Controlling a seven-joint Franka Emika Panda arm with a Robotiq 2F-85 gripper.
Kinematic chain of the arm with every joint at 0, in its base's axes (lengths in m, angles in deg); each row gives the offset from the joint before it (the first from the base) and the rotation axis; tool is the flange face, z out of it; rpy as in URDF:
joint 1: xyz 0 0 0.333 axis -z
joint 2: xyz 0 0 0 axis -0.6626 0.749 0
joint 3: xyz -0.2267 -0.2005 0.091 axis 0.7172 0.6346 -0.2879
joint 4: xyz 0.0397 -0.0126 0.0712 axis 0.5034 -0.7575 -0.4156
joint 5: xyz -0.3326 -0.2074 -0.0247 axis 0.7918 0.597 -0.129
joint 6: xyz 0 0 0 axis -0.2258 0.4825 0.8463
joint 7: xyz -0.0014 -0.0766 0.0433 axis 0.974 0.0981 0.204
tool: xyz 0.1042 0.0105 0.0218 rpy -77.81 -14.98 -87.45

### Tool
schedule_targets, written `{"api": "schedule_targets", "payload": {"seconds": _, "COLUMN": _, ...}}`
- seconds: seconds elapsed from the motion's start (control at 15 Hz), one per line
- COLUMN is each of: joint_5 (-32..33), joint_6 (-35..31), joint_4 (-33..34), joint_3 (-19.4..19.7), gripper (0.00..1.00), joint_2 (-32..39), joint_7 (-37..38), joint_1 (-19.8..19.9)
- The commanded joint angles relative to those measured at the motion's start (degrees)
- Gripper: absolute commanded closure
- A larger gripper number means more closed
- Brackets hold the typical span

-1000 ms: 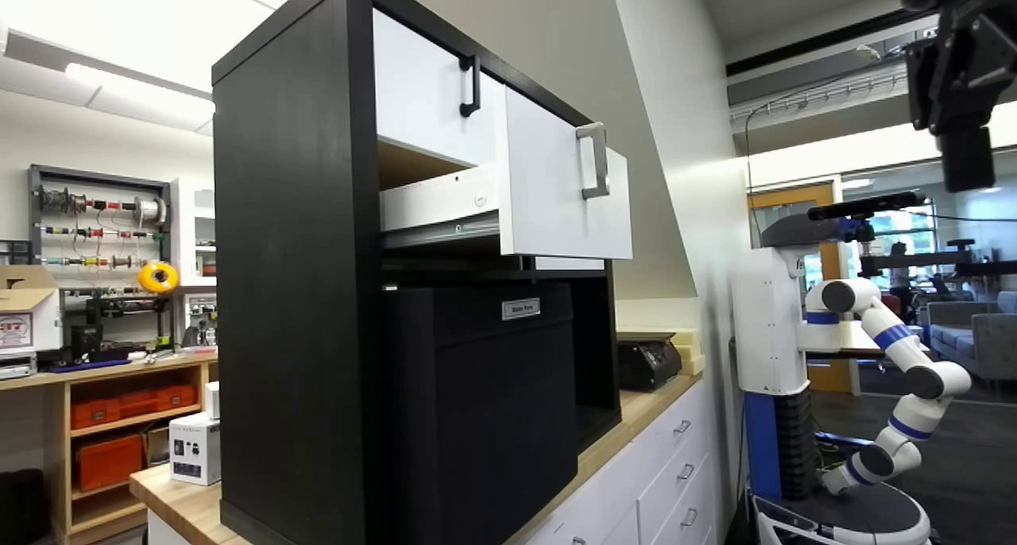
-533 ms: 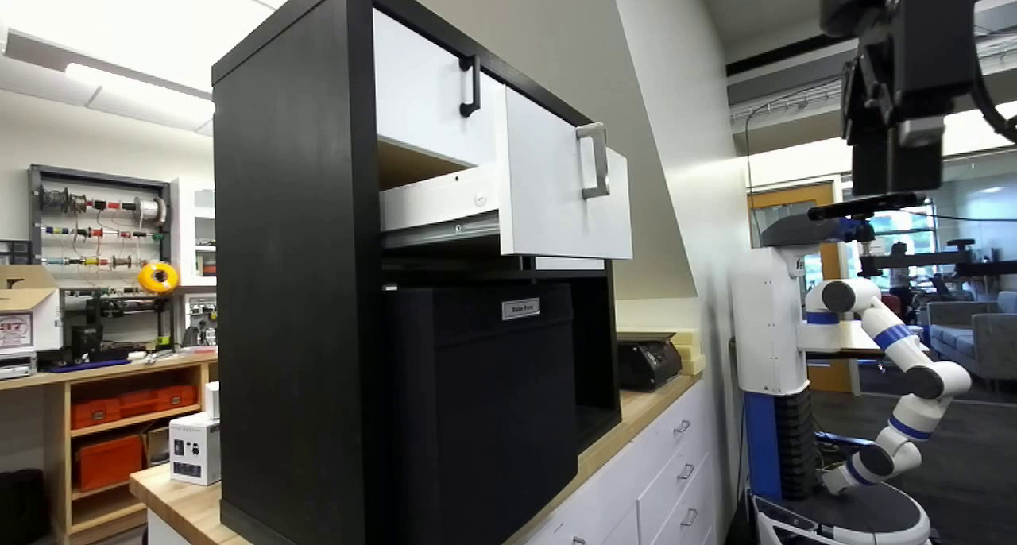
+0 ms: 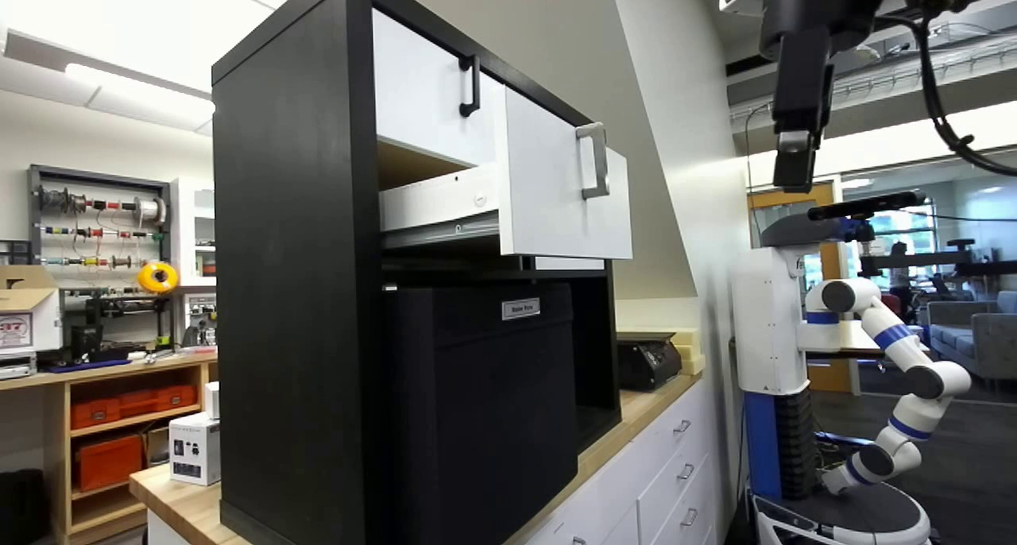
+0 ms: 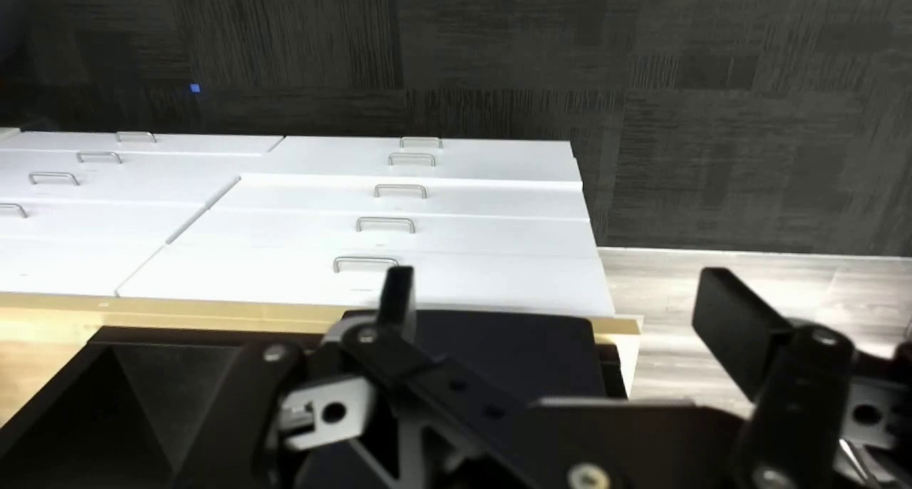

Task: Close the open drawer

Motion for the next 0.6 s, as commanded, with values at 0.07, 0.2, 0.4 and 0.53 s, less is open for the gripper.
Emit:
{"api": "schedule_targets", "payload": {"seconds": 0.07, "joint_5": 2.4, "joint_6": -7.89, "joint_4": -0.47, "joint_3": 1.12, "gripper": 0.0, "joint_2": -0.9, "joint_7": 2.1, "joint_1": 2.23}}
{"api": "schedule_targets", "payload": {"seconds": 0.2, "joint_5": 3.13, "joint_6": -11.7, "joint_4": -0.73, "joint_3": 1.39, "gripper": 0.0, "joint_2": -0.99, "joint_7": 2.21, "joint_1": 2.98}}
{"api": "schedule_targets", "payload": {"seconds": 0.4, "joint_5": 3.53, "joint_6": -15.41, "joint_4": -1.1, "joint_3": 1.64, "gripper": 0.0, "joint_2": -1.16, "joint_7": 2.52, "joint_1": 3.67}}
{"api": "schedule_targets", "payload": {"seconds": 0.53, "joint_5": 2.87, "joint_6": -13.71, "joint_4": 0.14, "joint_3": 1.61, "gripper": 0.0, "joint_2": 0.07, "joint_7": 1.38, "joint_1": 3.08}}
